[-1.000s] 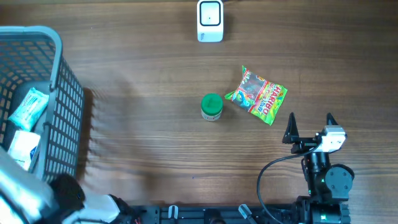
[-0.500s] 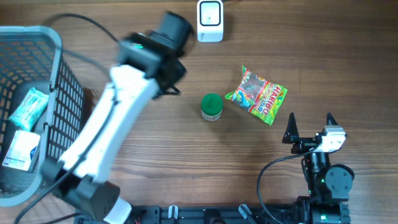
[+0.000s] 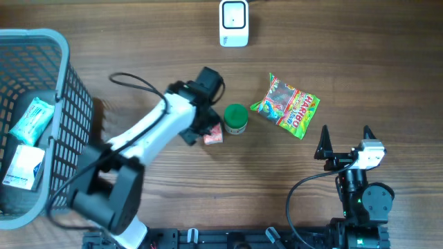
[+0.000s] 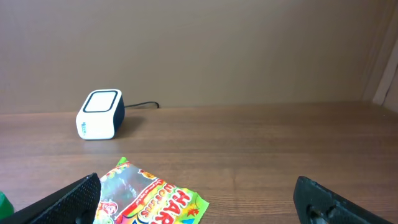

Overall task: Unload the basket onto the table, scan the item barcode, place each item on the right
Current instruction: 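Place the Kleenex pack left of the jar with the left gripper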

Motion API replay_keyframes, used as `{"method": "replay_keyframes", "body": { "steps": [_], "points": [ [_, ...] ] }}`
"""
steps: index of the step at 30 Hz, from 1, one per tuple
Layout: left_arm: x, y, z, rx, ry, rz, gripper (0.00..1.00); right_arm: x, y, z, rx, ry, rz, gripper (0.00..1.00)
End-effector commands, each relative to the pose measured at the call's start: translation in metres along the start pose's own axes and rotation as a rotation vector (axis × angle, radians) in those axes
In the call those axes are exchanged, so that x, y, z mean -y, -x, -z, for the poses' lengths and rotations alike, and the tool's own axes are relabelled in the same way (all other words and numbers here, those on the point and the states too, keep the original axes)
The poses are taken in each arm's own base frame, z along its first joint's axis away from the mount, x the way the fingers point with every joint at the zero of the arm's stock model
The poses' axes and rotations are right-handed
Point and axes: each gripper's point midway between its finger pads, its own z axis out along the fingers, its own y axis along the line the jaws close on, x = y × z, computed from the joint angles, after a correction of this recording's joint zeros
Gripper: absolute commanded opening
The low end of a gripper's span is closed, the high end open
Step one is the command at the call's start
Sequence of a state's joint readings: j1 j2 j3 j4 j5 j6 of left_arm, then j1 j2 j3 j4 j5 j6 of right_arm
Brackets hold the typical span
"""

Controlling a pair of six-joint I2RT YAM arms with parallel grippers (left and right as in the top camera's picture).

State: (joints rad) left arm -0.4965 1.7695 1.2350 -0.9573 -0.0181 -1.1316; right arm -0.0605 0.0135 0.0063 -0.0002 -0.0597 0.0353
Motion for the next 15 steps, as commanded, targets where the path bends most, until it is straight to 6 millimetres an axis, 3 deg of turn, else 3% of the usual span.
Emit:
{"method": "replay_keyframes", "body": {
  "steps": [1,2,6,8,11,12,15],
  "points": [
    [-0.008,0.072,0.119,0.266,-0.119,-0.002,0.89,-0.002,0.001,0.000,0.007,0.011,0.009,1.00],
    [-0.020,0.089,0.153,0.334,-0.132,0.035,1.00,-0.002,0.001,0.000,0.007,0.011,0.009,1.00],
    [-0.073,0.150,0.292,0.623,-0.297,0.154,1.00,-0.002,0.001,0.000,0.007,0.011,0.009,1.00],
    [-0.119,0.170,0.332,0.730,-0.331,0.302,1.00,-0.002,0.001,0.000,0.007,0.011,0.009,1.00],
    [-0.189,0.188,0.343,0.792,-0.278,0.553,1.00,-0.002,0.001,0.000,0.007,0.011,0.009,1.00],
    [-0.220,0.193,0.335,0.775,-0.235,0.705,1.00,-0.002,0.001,0.000,0.007,0.011,0.009,1.00],
    [-0.263,0.206,0.304,0.677,-0.159,0.978,1.00,-0.002,0.001,0.000,0.007,0.011,0.009,1.00]
  ]
}}
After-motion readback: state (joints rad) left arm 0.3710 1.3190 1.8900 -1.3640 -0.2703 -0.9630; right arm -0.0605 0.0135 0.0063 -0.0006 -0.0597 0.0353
